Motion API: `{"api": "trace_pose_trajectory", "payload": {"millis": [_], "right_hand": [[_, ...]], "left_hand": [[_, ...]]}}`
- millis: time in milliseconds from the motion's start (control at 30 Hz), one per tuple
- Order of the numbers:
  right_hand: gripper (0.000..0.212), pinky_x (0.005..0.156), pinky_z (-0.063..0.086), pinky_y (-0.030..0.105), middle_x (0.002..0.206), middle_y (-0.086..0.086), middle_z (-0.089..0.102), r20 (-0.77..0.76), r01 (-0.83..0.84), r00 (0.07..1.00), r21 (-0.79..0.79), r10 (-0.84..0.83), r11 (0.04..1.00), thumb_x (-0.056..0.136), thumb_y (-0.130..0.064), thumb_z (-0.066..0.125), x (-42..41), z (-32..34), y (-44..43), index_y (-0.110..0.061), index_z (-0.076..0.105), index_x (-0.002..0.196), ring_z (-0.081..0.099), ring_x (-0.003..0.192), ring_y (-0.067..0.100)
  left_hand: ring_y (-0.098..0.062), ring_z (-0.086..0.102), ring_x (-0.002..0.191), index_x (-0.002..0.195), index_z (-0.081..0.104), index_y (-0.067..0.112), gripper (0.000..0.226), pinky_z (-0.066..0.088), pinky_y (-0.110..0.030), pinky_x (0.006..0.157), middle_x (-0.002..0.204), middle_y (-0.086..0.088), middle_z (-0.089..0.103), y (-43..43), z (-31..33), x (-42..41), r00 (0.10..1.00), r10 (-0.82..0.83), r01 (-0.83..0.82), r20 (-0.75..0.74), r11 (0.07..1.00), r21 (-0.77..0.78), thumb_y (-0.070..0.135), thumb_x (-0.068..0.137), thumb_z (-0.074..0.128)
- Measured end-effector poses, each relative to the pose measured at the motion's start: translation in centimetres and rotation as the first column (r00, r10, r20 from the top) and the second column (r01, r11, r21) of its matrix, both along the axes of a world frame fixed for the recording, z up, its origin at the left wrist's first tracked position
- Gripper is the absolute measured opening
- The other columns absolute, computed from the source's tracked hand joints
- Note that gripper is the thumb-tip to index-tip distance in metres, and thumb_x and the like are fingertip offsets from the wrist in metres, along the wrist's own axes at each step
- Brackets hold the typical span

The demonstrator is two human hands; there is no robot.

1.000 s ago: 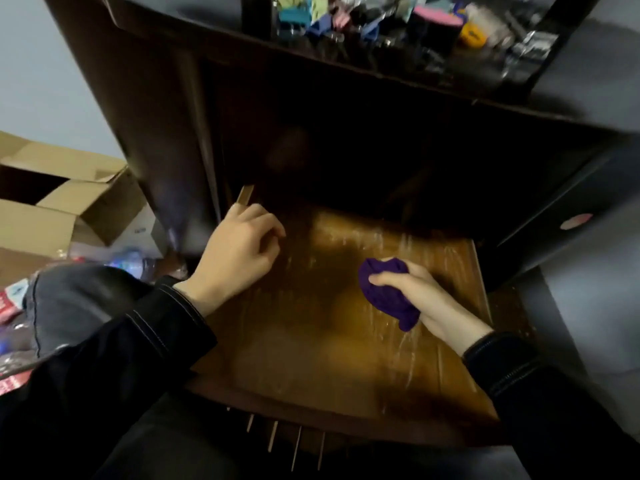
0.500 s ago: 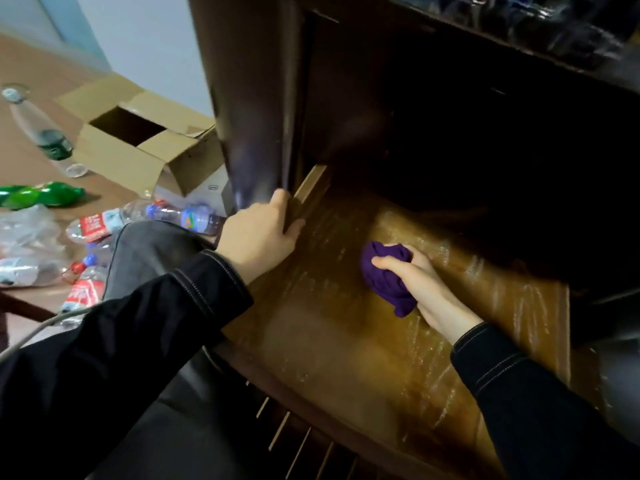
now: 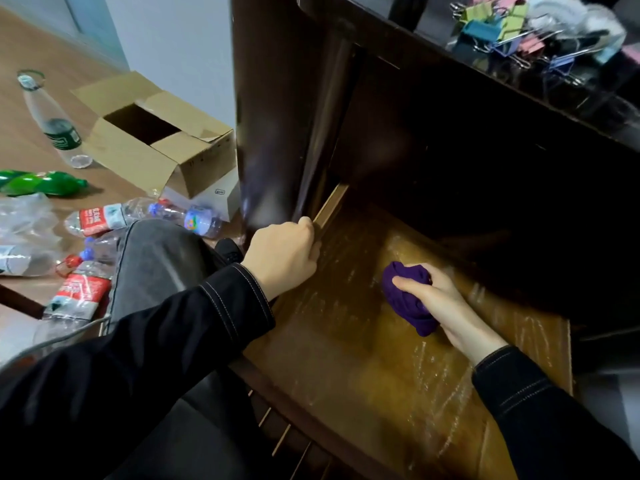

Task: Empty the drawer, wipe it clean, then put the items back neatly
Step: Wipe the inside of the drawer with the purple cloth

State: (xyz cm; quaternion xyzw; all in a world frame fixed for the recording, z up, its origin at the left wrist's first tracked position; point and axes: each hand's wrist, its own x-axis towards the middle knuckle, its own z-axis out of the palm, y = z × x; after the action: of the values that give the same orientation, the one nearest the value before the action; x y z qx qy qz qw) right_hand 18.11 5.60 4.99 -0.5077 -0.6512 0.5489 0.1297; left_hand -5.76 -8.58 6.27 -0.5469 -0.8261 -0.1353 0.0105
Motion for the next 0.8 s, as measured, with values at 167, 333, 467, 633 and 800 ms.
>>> {"api": "trace_pose_trajectory", "payload": {"millis": [167,333,467,633,800], "right_hand": [[0.024,0.077,0.054,0.018,0.117,-0.013,0.065,0.026,-0.089,0.996,0.124,0.086,0.988,0.095,-0.027,0.07,1.0,-0.8,-0.2,-0.037,0.063,0.116,0.063,0.111,0.012],[0.056,0.08,0.047,0.011,0.133,-0.013,0.047,0.225,-0.236,0.963,0.423,0.151,0.875,0.093,-0.034,0.071,-1.6,-2.0,1.2,-0.032,0.042,0.14,0.049,0.118,0.008],[0.04,0.083,0.047,0.023,0.12,-0.01,0.063,0.259,-0.25,0.959,0.587,0.113,0.77,0.094,-0.036,0.069,-7.6,-2.6,3.9,-0.033,0.058,0.132,0.062,0.113,0.017],[0.045,0.095,0.046,0.041,0.135,0.012,0.062,0.5,-0.347,0.866,0.597,0.003,0.723,0.1,-0.014,0.056,-12.6,-4.0,5.9,-0.017,0.051,0.145,0.059,0.124,0.033],[0.028,0.074,0.033,0.029,0.114,0.012,0.067,0.366,-0.18,0.93,0.53,-0.032,0.829,0.099,-0.008,0.051,-13.0,-4.5,5.5,-0.01,0.063,0.124,0.062,0.105,0.034]], "left_hand": [[-0.034,0.064,0.084,0.129,0.045,0.013,0.039,0.049,-0.038,0.063,0.107,-0.008,0.06,1.7,0.3,-0.2,0.99,0.006,-0.016,0.143,0.998,0.069,0.037,0.098,0.049],[-0.034,0.058,0.114,0.153,0.029,0.017,0.054,0.046,-0.04,0.092,0.134,-0.008,0.053,3.7,0.0,-0.6,0.909,-0.039,-0.016,0.416,0.992,0.127,0.037,0.104,0.042],[-0.032,0.059,0.113,0.148,0.038,0.021,0.052,0.047,-0.038,0.092,0.127,-0.005,0.057,3.6,-0.6,-0.7,0.895,-0.011,-0.074,0.446,0.982,0.173,0.04,0.101,0.047],[-0.029,0.06,0.11,0.148,0.038,0.024,0.051,0.048,-0.037,0.087,0.125,-0.001,0.056,3.8,-0.9,-0.5,0.895,0.016,-0.107,0.446,0.978,0.181,0.042,0.101,0.047],[-0.026,0.061,0.106,0.145,0.04,0.028,0.048,0.049,-0.036,0.082,0.12,0.002,0.057,3.8,-1.1,-0.3,0.894,0.032,-0.131,0.448,0.972,0.193,0.043,0.1,0.047]]}}
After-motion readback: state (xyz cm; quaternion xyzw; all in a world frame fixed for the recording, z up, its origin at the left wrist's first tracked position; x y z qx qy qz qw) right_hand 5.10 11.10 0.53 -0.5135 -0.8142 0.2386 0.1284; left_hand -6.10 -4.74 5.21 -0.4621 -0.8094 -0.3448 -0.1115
